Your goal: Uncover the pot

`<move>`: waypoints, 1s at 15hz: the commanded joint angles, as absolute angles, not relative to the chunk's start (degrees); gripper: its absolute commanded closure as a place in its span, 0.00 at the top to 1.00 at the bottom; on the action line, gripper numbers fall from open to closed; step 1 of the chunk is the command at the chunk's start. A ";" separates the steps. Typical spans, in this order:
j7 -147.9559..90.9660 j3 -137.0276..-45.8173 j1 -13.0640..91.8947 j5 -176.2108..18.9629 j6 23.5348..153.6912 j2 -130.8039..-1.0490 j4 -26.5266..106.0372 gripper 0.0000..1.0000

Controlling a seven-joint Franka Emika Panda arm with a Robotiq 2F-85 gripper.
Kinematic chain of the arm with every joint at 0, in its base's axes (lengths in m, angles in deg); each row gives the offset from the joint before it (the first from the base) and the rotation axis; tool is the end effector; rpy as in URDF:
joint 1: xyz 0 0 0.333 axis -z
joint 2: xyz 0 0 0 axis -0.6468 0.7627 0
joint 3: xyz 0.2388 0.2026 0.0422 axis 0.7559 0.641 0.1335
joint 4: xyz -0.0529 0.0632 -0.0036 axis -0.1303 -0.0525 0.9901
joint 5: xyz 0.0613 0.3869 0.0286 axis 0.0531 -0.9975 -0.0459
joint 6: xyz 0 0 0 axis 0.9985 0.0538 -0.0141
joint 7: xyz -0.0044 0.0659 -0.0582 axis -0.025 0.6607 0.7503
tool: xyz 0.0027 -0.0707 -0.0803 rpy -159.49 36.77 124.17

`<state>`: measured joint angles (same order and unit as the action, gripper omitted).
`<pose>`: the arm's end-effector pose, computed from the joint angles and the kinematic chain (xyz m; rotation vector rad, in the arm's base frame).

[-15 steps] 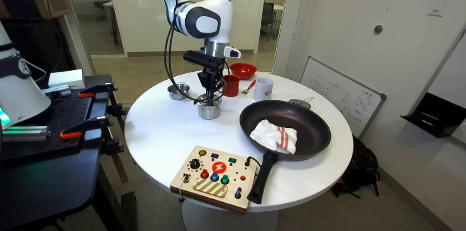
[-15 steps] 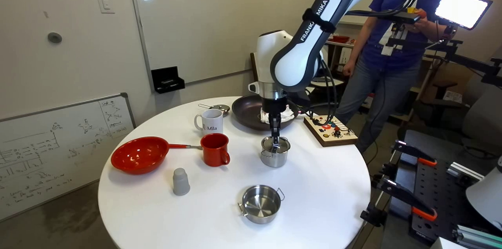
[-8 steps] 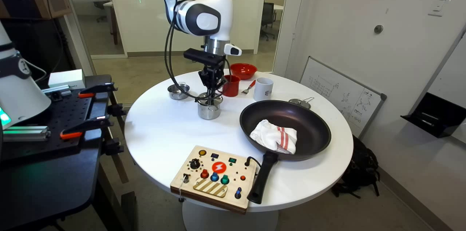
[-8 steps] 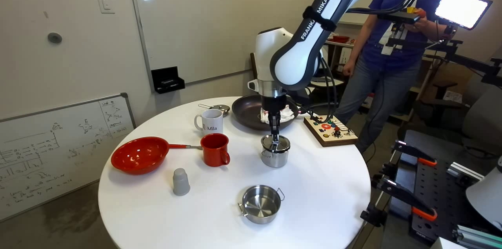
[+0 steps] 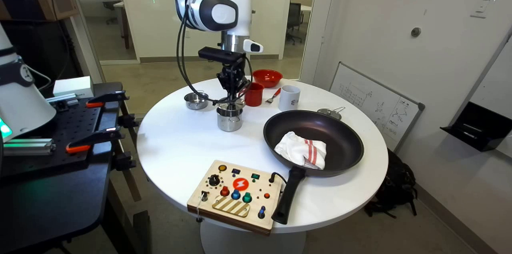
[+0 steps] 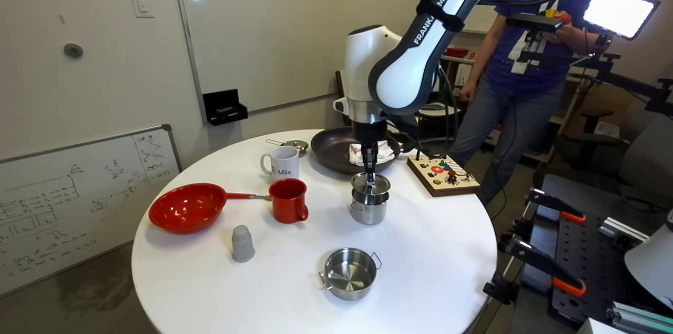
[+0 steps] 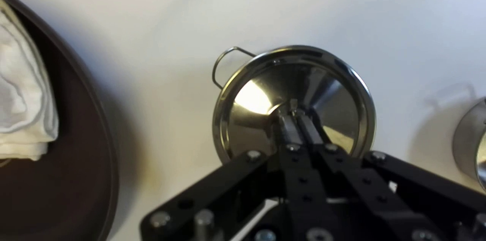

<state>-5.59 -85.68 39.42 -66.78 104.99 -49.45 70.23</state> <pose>0.5502 0.0329 0.1228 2.9191 0.8913 -0.1453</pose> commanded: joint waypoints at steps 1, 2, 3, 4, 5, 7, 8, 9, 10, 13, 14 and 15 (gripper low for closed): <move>-8.12 -87.21 38.77 -65.42 106.53 -53.41 74.57 0.06; -8.21 -87.39 38.96 -65.48 106.85 -54.01 75.32 0.06; -8.42 -87.66 39.10 -65.55 107.10 -54.51 75.97 0.06; -8.47 -87.98 39.15 -65.41 107.24 -54.95 76.52 0.06; -8.60 -88.24 39.36 -65.57 107.24 -55.45 77.13 0.06; -8.69 -88.76 39.58 -65.51 107.39 -56.26 78.19 0.06; -8.74 -89.03 39.70 -65.46 107.59 -56.60 78.72 0.06; -8.63 -89.27 39.92 -65.49 107.89 -56.72 79.15 0.06; -8.68 -89.43 40.07 -65.65 107.89 -56.91 79.45 0.06; -9.41 -90.31 40.84 -66.08 108.54 -57.45 80.57 0.07; -9.01 -90.31 41.55 -66.50 108.70 -57.72 80.95 0.06; -8.80 -90.36 42.78 -67.46 109.25 -58.10 81.51 0.06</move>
<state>-8.00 -90.05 40.75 -66.73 107.58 -55.62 78.68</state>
